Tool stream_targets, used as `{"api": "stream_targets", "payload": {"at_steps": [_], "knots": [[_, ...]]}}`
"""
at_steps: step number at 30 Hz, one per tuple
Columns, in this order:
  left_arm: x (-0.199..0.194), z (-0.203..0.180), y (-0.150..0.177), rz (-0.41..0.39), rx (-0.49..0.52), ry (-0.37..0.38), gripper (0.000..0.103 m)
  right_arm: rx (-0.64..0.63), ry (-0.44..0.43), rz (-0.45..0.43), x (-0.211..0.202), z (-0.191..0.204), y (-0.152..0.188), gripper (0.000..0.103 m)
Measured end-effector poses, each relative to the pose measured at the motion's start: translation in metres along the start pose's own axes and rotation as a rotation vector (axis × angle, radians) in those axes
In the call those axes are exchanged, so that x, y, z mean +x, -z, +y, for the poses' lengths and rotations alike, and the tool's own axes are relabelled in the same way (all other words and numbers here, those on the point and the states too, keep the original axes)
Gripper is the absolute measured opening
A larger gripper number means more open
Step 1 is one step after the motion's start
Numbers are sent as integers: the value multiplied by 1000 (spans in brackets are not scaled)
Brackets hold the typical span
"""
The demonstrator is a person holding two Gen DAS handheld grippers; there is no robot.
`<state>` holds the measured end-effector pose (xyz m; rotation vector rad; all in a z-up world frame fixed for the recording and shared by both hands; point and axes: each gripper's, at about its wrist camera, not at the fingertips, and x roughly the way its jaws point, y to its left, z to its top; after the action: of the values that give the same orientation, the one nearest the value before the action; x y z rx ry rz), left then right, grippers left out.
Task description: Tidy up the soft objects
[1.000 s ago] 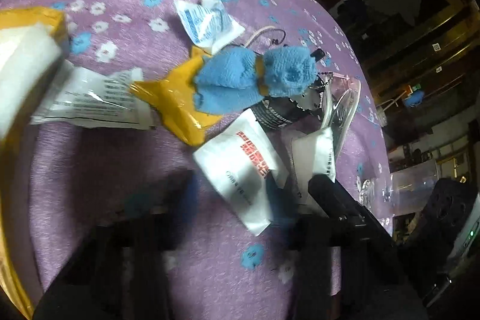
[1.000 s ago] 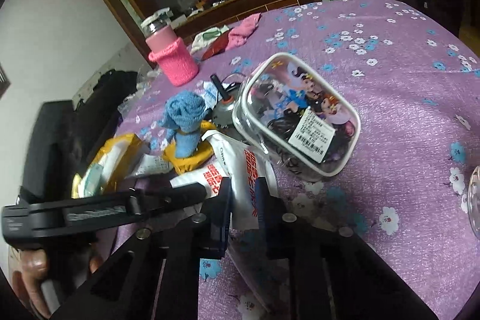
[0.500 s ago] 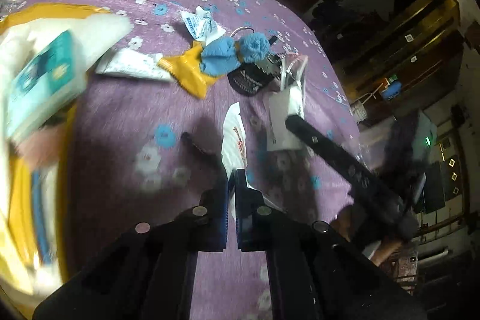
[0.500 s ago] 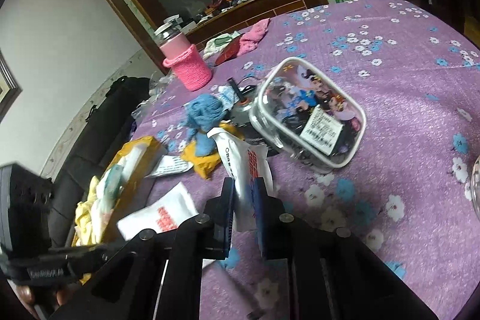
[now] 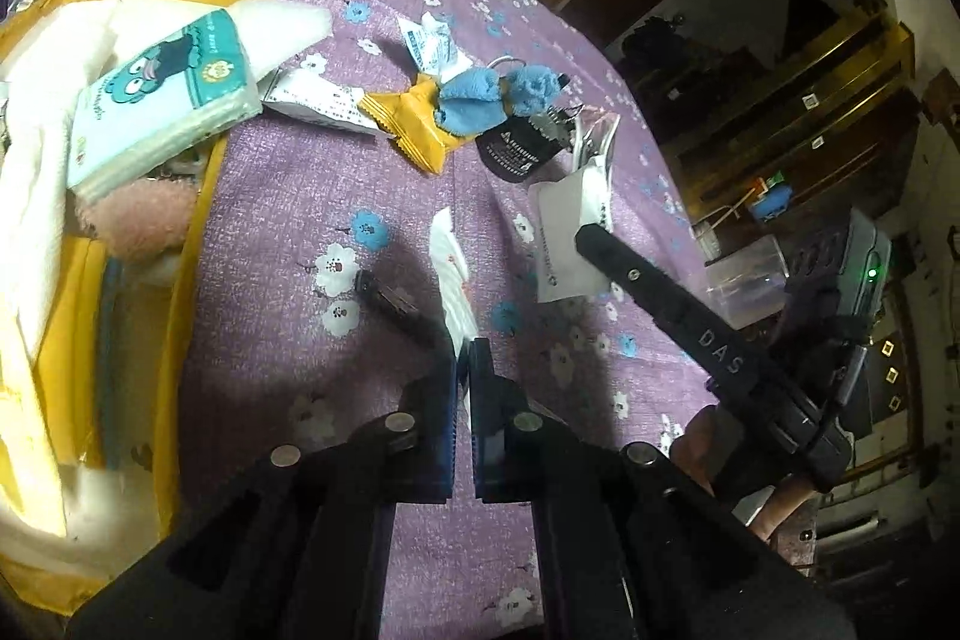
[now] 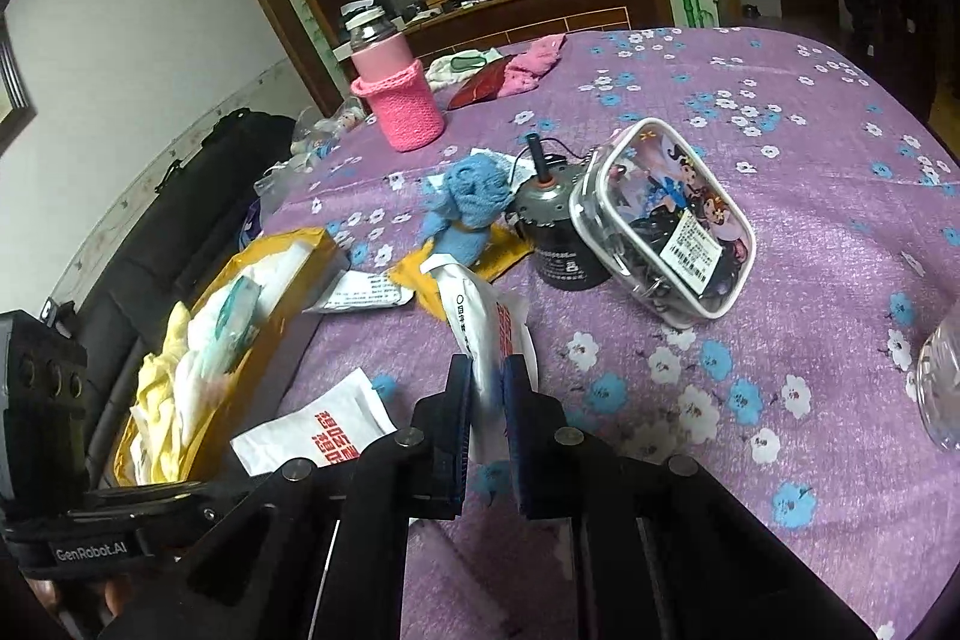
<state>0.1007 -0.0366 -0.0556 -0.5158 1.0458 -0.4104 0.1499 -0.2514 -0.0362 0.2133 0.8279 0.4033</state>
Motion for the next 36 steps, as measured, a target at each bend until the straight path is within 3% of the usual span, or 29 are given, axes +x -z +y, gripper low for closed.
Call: {"api": "stream_targets", "payload": {"at_steps": [12,16,18,20,22,23,28,34,36], "knots": [[-22,2,22,-30,-5,20,1,-30,10,11,-11,14,20,10],[-17,-1,37,25,3,41,3,-38,11,15,-12,18,22,10],[-9,-1,45,75,1,13,13,-36,10,17,-12,17,23,10],[-2,-1,52,136,21,-28,18,-30,10,20,-12,16,23,10],[-3,-1,55,148,37,-54,34,-23,7,25,-11,14,24,10],[-5,-2,56,142,42,-61,49,-21,8,25,-11,13,24,10],[-7,-3,49,100,35,-66,55,-4,9,28,-11,9,24,10],[28,-18,32,116,127,-205,56,-5,11,21,-18,8,26,10],[36,-20,27,102,147,-252,76,-6,14,22,-20,7,27,10]]}}
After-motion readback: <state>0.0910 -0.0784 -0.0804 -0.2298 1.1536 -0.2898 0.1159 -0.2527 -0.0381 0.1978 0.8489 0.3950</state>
